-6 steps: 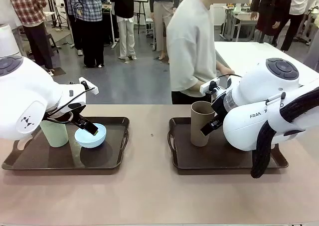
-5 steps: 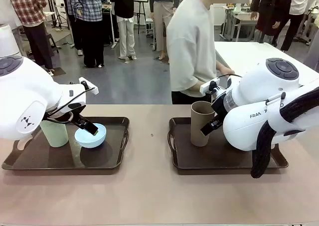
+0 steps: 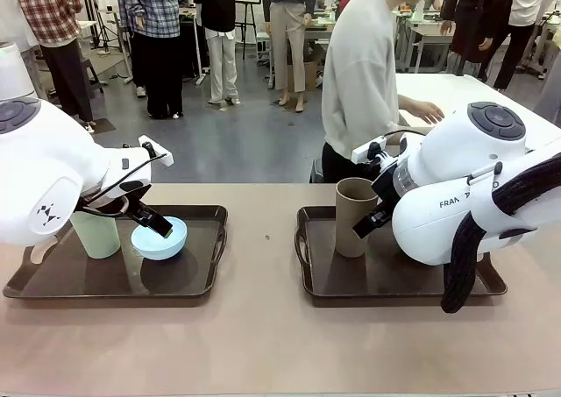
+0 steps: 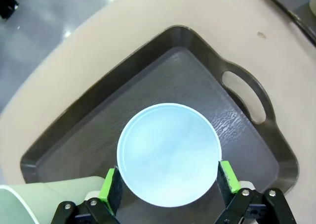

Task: Set up a tray with a mat and arrange the tableware.
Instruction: Pick up the Picnic Bowl and Reusable plastic cup from the Handle tray in front of the human's position and hold them in the air.

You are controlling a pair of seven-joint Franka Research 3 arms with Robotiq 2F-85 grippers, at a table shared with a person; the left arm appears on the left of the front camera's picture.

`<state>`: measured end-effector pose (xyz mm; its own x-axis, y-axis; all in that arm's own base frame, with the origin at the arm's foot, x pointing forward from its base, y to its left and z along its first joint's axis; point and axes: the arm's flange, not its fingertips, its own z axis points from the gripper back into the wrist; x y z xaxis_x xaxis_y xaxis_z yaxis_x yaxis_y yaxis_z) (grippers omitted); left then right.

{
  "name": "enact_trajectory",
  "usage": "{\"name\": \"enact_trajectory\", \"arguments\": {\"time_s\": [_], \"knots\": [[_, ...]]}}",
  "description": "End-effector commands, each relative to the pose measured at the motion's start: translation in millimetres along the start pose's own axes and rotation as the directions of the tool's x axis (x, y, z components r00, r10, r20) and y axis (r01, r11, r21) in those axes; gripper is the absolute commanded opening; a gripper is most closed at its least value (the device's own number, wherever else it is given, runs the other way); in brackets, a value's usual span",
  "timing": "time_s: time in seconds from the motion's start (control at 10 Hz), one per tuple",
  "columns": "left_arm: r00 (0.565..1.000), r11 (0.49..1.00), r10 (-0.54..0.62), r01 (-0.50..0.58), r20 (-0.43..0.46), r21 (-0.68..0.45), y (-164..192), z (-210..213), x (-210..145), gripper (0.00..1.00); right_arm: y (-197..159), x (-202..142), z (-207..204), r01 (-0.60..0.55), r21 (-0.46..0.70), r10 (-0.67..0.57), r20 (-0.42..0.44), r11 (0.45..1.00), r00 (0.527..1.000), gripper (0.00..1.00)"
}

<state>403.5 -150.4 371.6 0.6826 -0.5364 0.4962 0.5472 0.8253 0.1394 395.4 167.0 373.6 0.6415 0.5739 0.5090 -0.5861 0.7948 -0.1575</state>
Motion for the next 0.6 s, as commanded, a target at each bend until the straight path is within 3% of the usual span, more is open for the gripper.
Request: {"name": "enact_trajectory", "arguments": {"time_s": [0.0, 0.5], "knots": [[1.0, 1.0, 0.0, 0.0, 0.0, 0.0, 0.0, 0.0, 0.0, 1.0, 0.0, 0.0, 0.0, 0.0, 0.0, 0.0, 0.0, 1.0, 1.0, 1.0], [1.0, 1.0, 0.0, 0.0, 0.0, 0.0, 0.0, 0.0, 0.0, 1.0, 0.0, 0.0, 0.0, 0.0, 0.0, 0.0, 0.0, 1.0, 1.0, 1.0]]}}
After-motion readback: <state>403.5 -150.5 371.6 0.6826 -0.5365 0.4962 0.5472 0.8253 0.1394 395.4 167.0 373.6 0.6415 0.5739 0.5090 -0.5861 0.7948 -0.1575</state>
